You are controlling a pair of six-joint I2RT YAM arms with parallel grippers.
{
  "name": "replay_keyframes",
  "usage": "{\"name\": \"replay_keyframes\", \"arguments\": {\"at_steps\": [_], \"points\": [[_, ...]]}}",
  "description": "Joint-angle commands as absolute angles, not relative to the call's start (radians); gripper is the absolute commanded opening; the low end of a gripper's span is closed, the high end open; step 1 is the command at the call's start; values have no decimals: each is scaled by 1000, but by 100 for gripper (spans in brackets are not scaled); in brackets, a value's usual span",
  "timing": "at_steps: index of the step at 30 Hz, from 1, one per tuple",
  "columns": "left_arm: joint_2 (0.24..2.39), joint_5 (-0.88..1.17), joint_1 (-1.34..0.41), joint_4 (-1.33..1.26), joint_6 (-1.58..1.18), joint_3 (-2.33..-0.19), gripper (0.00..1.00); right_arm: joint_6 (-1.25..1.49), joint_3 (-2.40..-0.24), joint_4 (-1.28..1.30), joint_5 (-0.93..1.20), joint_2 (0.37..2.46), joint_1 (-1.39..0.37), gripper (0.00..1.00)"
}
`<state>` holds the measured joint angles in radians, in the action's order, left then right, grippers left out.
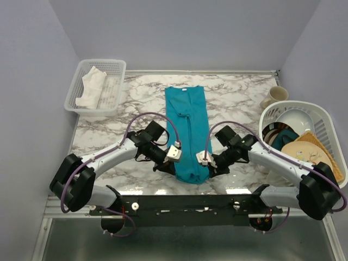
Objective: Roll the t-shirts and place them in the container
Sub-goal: Roll the T-shirt to the center of the board.
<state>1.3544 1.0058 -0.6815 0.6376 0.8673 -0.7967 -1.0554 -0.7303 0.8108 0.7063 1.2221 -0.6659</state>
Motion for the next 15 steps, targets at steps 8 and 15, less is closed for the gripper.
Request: {"name": "replay_keyframes", "arguments": {"at_steps": [8,15], "points": [[1451,1081,-595,695,778,-903,4,-1016,-863,910,824,1364,-582,9],[1529,1069,-557,787,612,-980,7,-1009,-934,992,862,1419,-537,9]]}}
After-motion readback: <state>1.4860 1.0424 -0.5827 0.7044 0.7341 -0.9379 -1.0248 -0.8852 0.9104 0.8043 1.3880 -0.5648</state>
